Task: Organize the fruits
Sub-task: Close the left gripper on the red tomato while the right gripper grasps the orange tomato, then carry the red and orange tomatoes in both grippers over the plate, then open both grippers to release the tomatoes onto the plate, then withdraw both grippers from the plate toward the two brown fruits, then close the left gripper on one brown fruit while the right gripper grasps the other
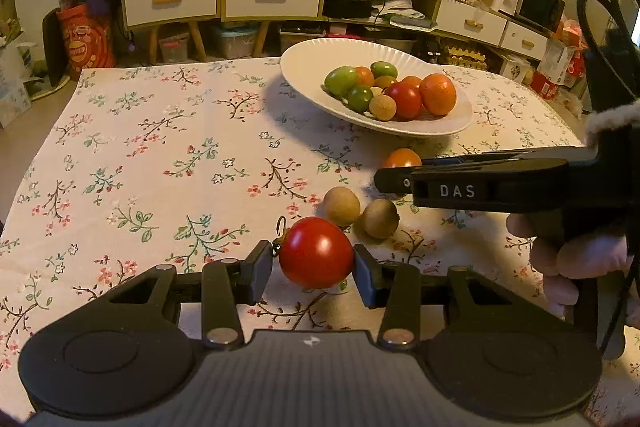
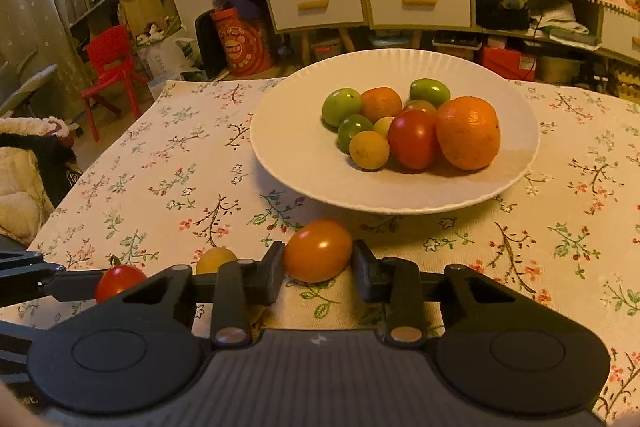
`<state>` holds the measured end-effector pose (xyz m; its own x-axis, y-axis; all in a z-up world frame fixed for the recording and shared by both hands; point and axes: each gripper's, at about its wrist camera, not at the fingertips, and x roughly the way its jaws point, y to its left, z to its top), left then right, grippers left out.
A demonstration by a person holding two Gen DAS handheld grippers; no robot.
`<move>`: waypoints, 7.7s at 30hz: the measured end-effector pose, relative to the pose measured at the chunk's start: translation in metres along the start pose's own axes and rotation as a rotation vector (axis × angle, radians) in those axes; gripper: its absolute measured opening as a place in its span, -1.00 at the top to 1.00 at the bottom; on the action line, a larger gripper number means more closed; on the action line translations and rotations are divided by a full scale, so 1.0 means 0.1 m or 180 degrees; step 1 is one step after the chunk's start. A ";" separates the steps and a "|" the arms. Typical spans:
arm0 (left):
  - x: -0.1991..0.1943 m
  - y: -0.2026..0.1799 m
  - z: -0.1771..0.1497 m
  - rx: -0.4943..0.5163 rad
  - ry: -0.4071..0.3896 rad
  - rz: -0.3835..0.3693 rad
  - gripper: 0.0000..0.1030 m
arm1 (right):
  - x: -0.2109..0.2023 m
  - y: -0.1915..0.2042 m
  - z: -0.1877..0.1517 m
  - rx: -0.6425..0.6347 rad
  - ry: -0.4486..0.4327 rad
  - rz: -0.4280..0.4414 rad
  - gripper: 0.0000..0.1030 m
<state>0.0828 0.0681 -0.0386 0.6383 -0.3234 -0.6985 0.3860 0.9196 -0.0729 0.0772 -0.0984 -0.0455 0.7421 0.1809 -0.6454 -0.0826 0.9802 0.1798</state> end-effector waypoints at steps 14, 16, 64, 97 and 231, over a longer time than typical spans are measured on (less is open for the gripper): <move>0.04 -0.10 0.04 -0.0014 -0.0020 -0.0007 0.27 | -0.21 -0.11 0.00 -0.0183 0.0034 0.0036 0.37; 0.06 -0.13 0.04 -0.0019 -0.0012 -0.0013 0.27 | -0.24 -0.14 0.01 -0.0222 0.0048 0.0048 0.37; 0.51 -0.49 0.80 0.0301 -0.0370 -0.0170 0.26 | -0.28 -0.68 0.34 -0.0040 -0.0195 0.0324 0.37; 0.46 -0.40 0.78 0.0212 -0.0419 -0.0094 -0.02 | -0.29 -0.60 0.35 -0.0158 -0.0227 0.0165 0.09; 0.07 0.06 -0.07 -0.0375 -0.0134 0.0350 0.59 | -0.14 0.28 -0.21 -0.1002 0.0045 0.0284 0.53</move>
<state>0.0852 0.0732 -0.0495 0.7007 -0.2261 -0.6766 0.2332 0.9690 -0.0823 0.0505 -0.0715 -0.0470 0.7136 0.2661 -0.6481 -0.3500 0.9367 -0.0008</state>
